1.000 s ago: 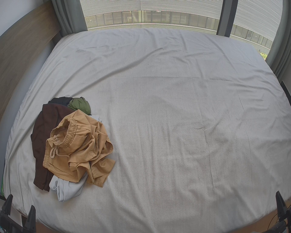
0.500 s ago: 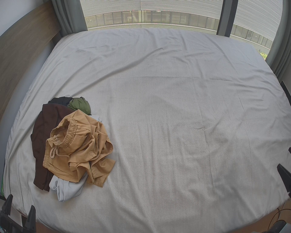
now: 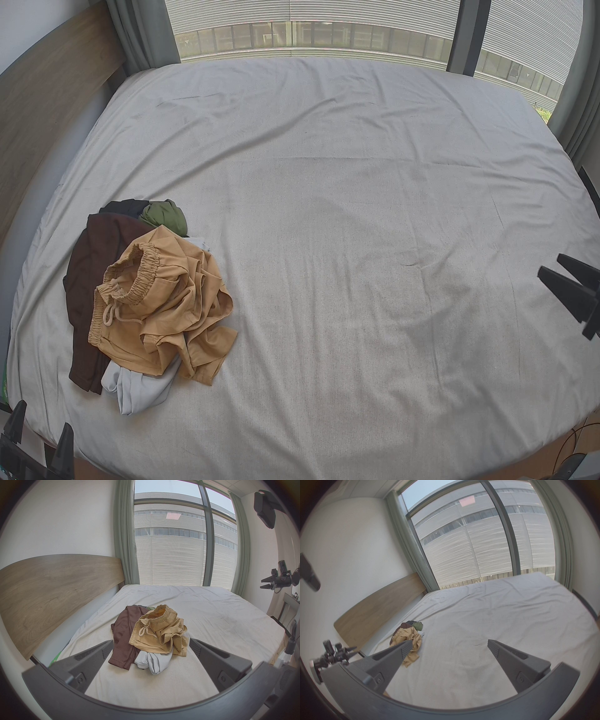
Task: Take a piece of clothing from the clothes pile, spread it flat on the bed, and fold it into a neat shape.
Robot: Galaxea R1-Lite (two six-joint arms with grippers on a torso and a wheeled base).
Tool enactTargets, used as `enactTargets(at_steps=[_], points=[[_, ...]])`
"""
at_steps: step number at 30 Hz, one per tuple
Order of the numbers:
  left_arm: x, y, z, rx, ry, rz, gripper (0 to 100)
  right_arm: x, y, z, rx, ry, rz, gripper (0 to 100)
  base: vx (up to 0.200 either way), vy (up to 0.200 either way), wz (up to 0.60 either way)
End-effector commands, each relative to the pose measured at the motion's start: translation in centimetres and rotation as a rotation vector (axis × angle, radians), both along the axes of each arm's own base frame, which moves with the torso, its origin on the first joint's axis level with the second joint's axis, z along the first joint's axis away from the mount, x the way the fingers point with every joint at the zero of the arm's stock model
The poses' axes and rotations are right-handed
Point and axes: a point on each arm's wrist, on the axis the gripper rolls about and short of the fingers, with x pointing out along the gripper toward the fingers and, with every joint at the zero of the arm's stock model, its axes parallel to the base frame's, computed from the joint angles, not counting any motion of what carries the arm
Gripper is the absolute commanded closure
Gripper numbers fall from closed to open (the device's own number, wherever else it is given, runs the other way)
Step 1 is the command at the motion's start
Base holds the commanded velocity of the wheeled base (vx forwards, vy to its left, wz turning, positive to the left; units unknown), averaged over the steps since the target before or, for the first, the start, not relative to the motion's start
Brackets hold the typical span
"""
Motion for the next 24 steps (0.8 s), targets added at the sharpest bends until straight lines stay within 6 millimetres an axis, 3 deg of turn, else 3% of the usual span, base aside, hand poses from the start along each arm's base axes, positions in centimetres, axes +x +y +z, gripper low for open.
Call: enactTargets(at_steps=[1,11,23,24], points=[[0.0,0.0,-0.5,0.0,0.006,0.001,0,4.8,1.7,-1.4,0.029,0.129,0.018,0,0.0,0.0,0.0],[0.0,0.0,-0.5,0.0,0.006,0.001,0,9.4,4.8,-3.2,0.065,0.148,0.116,0,0.0,0.0,0.0],[0.0,0.0,-0.5,0.0,0.006,0.001,0,12.2,8.6,-4.3,0.109,0.197,0.206,0,0.0,0.0,0.0],[0.0,0.0,-0.5,0.0,0.006,0.001,0,12.6,9.6,-4.4,0.111,0.199,0.227,0,0.0,0.0,0.0]])
